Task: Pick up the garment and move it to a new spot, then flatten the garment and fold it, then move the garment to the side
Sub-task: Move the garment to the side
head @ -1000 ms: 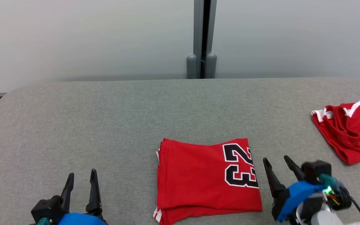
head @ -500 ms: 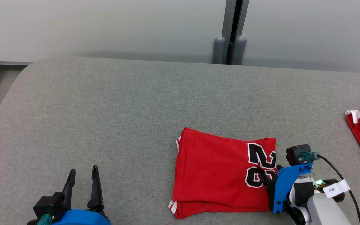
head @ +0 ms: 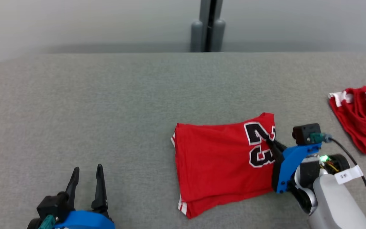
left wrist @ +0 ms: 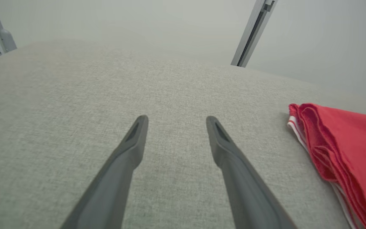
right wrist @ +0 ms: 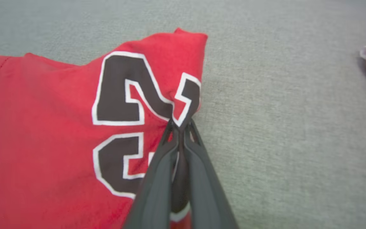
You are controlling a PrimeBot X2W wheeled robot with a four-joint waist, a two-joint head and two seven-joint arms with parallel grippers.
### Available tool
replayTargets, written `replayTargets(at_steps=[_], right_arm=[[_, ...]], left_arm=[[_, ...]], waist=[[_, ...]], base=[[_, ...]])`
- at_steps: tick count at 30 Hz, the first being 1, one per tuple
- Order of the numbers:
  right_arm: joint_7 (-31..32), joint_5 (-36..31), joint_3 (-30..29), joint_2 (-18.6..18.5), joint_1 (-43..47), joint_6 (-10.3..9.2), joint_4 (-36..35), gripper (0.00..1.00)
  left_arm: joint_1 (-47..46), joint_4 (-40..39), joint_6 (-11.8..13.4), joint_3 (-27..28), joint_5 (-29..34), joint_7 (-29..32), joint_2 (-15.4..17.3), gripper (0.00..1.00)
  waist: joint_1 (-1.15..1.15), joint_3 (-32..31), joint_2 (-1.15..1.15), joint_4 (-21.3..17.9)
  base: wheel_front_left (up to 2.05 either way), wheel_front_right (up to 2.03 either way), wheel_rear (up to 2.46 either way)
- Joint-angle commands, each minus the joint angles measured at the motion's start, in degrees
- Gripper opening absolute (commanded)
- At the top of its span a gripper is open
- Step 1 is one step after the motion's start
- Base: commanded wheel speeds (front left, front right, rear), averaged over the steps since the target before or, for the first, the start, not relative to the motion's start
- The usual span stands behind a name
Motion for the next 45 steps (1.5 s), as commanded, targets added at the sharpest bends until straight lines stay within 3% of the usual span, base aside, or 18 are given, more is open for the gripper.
replayTargets(at_steps=[1,3,4,11,16,21,25,30,38,45], right_arm=[[-0.51,0.54,-0.19,-1.02,-1.14,-0.04,-0.73,0.00],[-0.85,0.61,0.26,-2.82,-2.51,-0.04,-2.30,0.00],[-0.85,0.61,0.26,-2.82,-2.51,-0.04,-2.30,0.00],[-0.76,2.67,-1.56,-5.63,-4.73,-0.03,-6.13,0.00],[-2.21,3.42,-3.21,-4.50,-5.97,-0.02,-6.79,0.00],[-3.80,3.96,-3.55,-2.98,-7.17,-0.02,-5.39,0.00],[-4.42,3.48,-2.95,-3.06,-9.24,-0.02,-3.88,0.00],[-3.03,2.36,-3.00,-6.52,-13.66,-0.03,-2.22,0.00],[1.94,0.16,-5.42,-16.38,-20.30,-0.03,1.97,0.00],[3.87,-1.71,-11.26,-22.97,-22.70,-0.03,5.19,0.00]], left_arm=[[-0.97,-0.27,-0.15,0.03,0.47,-0.27,0.03,1.00],[-1.14,-0.44,-0.39,-0.07,1.10,-0.27,0.23,1.00],[-1.14,-0.44,-0.39,-0.07,1.10,-0.27,0.23,1.00],[-3.43,-1.74,-0.58,-0.93,2.74,0.03,1.76,1.00],[-5.78,-3.22,-0.81,-1.60,3.82,1.61,3.34,1.00],[-7.17,-4.36,-0.91,-2.53,4.36,2.91,4.26,1.00],[-7.64,-4.69,-0.95,-2.92,4.37,3.46,4.32,1.00],[-7.61,-4.84,-0.38,-2.80,3.85,2.90,4.09,1.00],[-7.36,-4.35,-0.22,-3.56,3.59,2.34,3.59,1.00],[-7.05,-4.06,-0.65,-4.90,3.76,2.18,3.36,1.00]], waist=[[-0.01,-0.34,0.00,-2.05],[-0.01,0.30,0.00,-6.25],[-0.01,0.30,0.00,-6.25],[-0.01,4.29,0.00,-16.64],[-0.01,7.76,0.00,-22.06],[-0.01,9.12,0.00,-24.27],[-0.01,8.92,0.00,-23.42],[-0.01,8.45,0.00,-19.96],[-0.01,8.95,0.00,-12.08],[-0.01,9.80,0.00,-7.43]], base=[[0.00,0.00,0.00],[0.00,0.00,0.00],[0.00,0.00,0.00],[0.00,0.00,0.00],[0.00,0.00,0.00],[0.00,0.00,0.00],[0.00,0.00,0.00],[0.00,0.00,0.00],[0.00,0.00,0.00],[0.00,0.00,0.00]])
